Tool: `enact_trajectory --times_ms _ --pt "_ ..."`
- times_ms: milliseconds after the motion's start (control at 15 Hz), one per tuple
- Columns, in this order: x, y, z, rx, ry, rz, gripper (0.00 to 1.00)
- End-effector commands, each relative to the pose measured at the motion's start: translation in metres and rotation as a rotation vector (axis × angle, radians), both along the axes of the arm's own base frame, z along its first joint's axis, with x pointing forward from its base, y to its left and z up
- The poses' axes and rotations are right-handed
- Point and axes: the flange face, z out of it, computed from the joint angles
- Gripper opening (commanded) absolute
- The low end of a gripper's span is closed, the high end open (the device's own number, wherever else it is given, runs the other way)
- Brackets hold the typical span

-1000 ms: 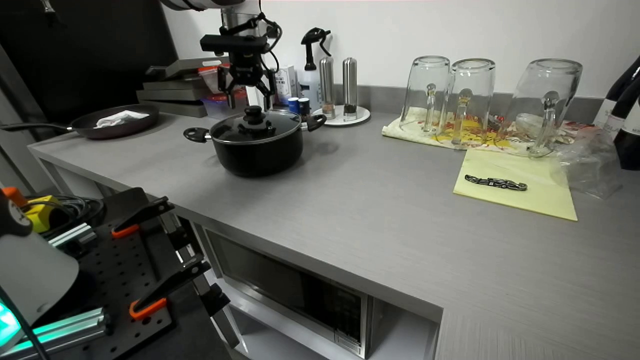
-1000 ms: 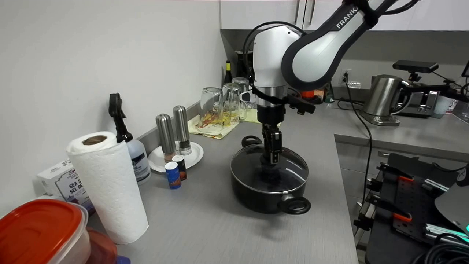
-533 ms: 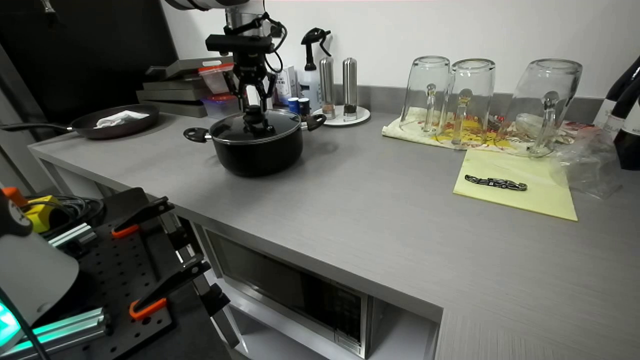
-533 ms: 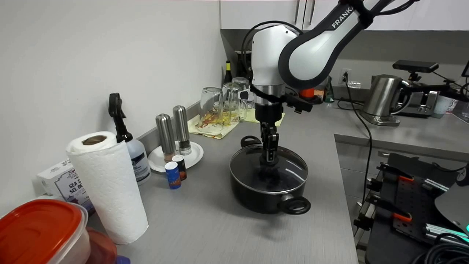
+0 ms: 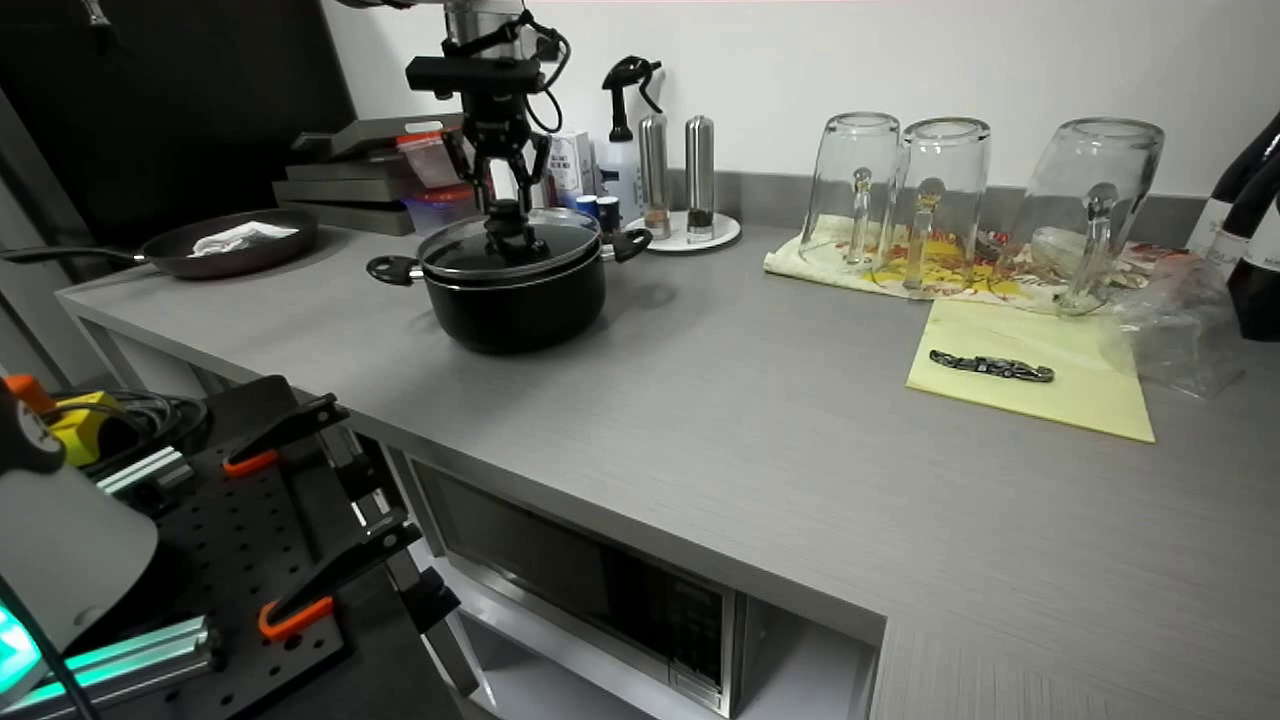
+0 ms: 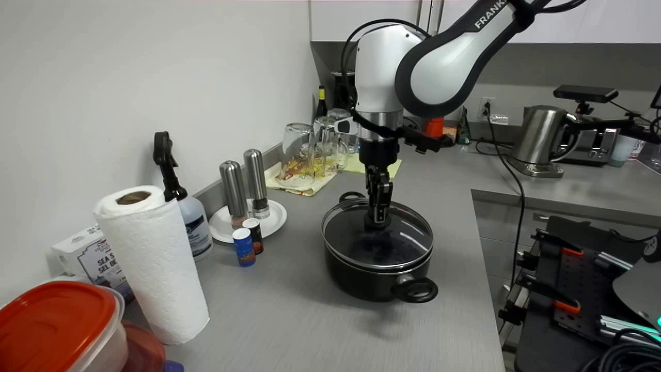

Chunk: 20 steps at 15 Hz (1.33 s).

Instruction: Remove the lid from the pot and place it on the table

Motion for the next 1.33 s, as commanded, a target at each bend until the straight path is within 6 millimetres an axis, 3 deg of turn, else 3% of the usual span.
enact_trajectory --times_ms 0,200,333,667,933,1267 --pt "-0.010 -0.002 0.046 -0.004 -0.054 0.017 0.25" --pt "-0.004 -0.020 0.066 -0.001 -0.084 -0.021 0.25" --pt "0.004 -0.042 0.072 -0.001 -0.086 -0.065 0.25" --pt "0.024 -0.134 0.069 0.010 -0.057 -0.252 0.25" --pt "0.028 -0.207 0.065 0.046 -0.039 -0.405 0.25" --pt "0.026 -0.275 0.038 0.059 -0.036 -0.590 0.25"
